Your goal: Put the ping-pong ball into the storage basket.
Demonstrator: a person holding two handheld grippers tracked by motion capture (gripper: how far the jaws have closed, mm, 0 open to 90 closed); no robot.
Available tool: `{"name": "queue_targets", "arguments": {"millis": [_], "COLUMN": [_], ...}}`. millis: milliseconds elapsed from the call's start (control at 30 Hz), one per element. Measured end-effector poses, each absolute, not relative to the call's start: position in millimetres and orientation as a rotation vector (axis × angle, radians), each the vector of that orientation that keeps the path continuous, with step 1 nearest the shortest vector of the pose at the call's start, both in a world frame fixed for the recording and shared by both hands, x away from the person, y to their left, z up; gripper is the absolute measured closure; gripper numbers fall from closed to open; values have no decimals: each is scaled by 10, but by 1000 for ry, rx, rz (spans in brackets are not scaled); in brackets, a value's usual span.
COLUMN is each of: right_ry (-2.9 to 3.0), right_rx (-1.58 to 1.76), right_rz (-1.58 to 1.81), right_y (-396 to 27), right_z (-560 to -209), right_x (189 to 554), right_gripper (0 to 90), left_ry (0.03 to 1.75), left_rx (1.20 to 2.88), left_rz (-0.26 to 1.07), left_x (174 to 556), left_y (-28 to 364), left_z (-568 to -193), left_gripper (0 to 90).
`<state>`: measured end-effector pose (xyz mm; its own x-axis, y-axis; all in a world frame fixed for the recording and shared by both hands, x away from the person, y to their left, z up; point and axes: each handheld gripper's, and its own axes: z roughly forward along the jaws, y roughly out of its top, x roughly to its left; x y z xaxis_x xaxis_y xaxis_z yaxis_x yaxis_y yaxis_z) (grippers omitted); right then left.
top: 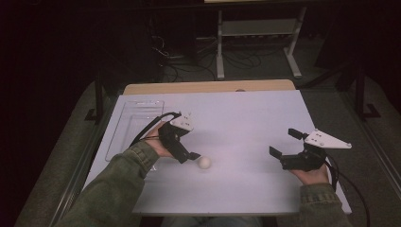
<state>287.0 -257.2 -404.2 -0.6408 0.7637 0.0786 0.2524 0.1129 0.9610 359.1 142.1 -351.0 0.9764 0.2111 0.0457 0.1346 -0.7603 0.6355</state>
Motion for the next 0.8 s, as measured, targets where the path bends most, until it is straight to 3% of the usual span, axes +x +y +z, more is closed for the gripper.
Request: {"name": "queue_targets", "arguments": {"millis": [800], "right_ry": [1989], "right_rx": [987], "right_rz": [1545], "right_y": [-2518], "right_z": [-4071], "right_x": [2903], "right_gripper": [0], "left_ry": [179], "left_rx": [2616], "left_rz": [95], "left_x": [3680], "left_y": [1133], "left_z": [-3680], "left_gripper": [0]}}
